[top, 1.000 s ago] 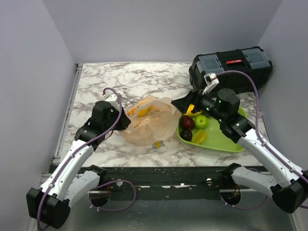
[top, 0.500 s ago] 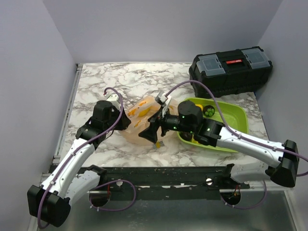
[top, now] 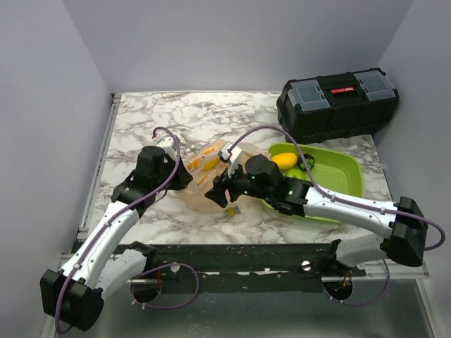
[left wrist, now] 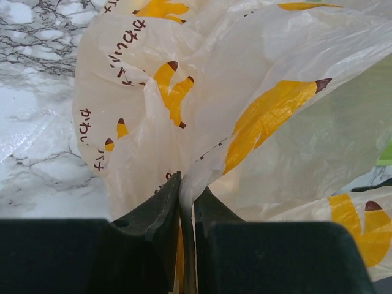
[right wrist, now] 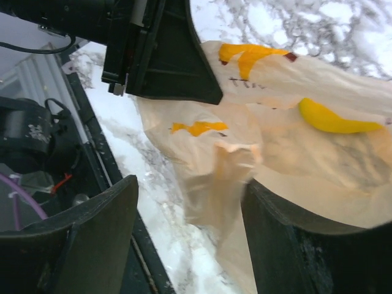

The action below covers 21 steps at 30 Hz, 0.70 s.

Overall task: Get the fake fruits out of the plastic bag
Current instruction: Adjust the plastic bag at the center of the board.

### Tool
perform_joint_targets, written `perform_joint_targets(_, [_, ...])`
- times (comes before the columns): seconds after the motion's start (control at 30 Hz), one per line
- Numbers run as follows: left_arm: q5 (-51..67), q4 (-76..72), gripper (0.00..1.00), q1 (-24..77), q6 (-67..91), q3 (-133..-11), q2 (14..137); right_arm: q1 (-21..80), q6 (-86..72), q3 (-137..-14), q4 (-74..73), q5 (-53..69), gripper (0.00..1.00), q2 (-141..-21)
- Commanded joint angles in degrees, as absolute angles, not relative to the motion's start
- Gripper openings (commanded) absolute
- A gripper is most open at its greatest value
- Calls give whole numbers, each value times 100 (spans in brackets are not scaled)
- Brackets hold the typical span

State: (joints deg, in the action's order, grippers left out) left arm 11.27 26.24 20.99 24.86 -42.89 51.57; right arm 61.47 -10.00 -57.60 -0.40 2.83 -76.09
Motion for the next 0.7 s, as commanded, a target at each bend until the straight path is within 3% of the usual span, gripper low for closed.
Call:
perform_joint_targets(0.0, [1271, 2536, 12, 2060, 2558, -4512, 5184, 6453, -951, -5713, 456, 466, 62, -7965])
perform_joint_targets(0.17, [1116, 2653, 12, 2057, 2429, -4673, 5297, 7094, -923, -5722, 787, 749, 19, -8648])
perform_joint_targets(0.27, [962, 2707, 11, 2048, 2353, -4713, 5309, 7478, -886, -5814, 871, 731, 4, -9270])
perform_joint_targets(0.47, [716, 2739, 6, 2039, 2388, -4495, 5218, 7593, -1133, -5952, 1067, 640, 6, -9971])
perform_joint_targets(0.67, [777, 2613, 3, 2039, 2595, -4098, 5059, 7591, -990, -5830, 1006, 41, 46, -9324])
